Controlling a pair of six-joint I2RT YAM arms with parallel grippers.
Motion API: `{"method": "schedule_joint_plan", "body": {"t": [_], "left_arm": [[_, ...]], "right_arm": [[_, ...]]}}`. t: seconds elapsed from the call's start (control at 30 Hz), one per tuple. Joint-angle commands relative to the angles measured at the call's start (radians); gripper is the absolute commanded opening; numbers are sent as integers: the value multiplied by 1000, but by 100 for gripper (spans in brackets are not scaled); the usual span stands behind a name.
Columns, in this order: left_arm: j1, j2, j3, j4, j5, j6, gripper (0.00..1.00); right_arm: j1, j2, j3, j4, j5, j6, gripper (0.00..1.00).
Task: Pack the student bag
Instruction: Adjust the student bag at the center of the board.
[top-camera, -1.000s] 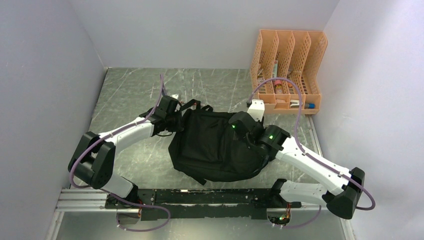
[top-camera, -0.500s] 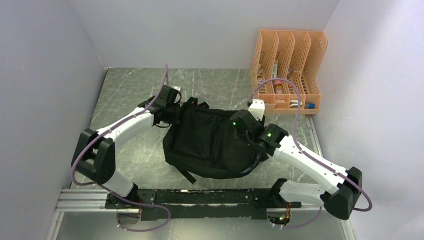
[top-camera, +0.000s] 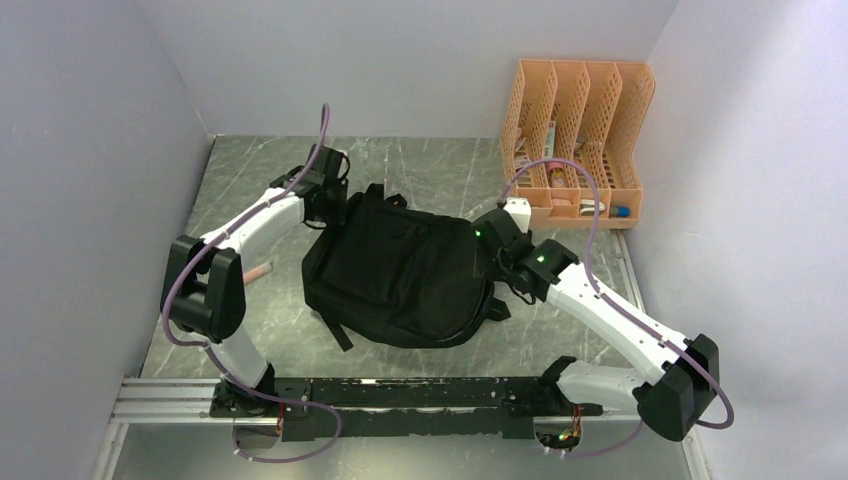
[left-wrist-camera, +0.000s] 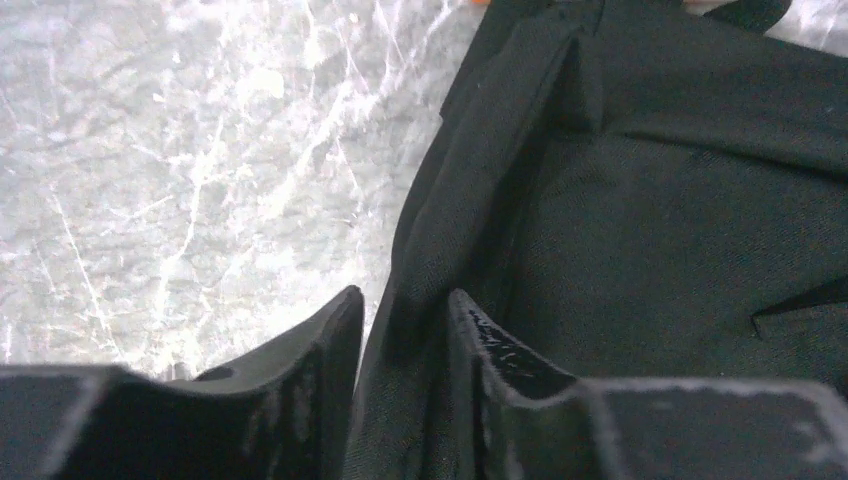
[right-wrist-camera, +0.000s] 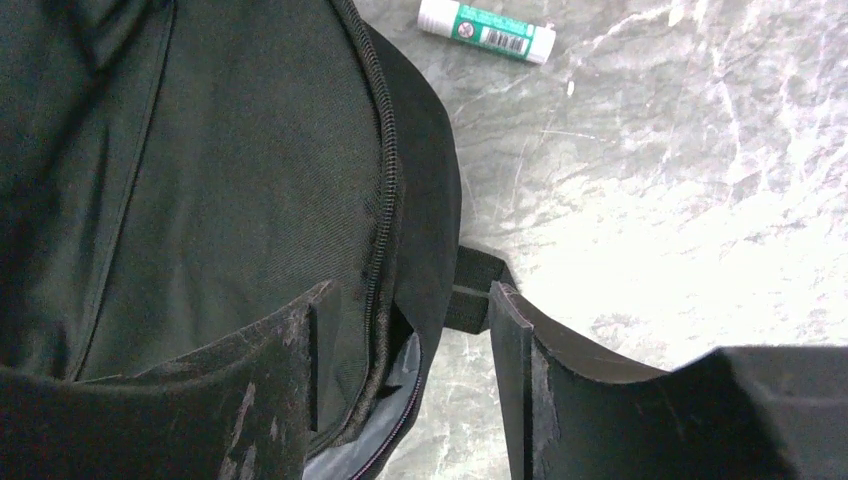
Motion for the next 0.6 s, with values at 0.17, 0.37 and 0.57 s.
{"method": "schedule_joint_plan", "body": {"t": [0.17, 0.37, 0.57], "left_arm": [[11, -131, -5, 81, 41, -33, 53], [-31, -185, -55, 165, 130, -64, 54], [-110, -168, -85, 179, 125, -79, 53]], "right_arm": [[-48, -10, 24, -135, -256, -46, 61], [-49, 3, 15, -194, -240, -14, 58], [-49, 28, 6, -218, -157, 14, 52]]}}
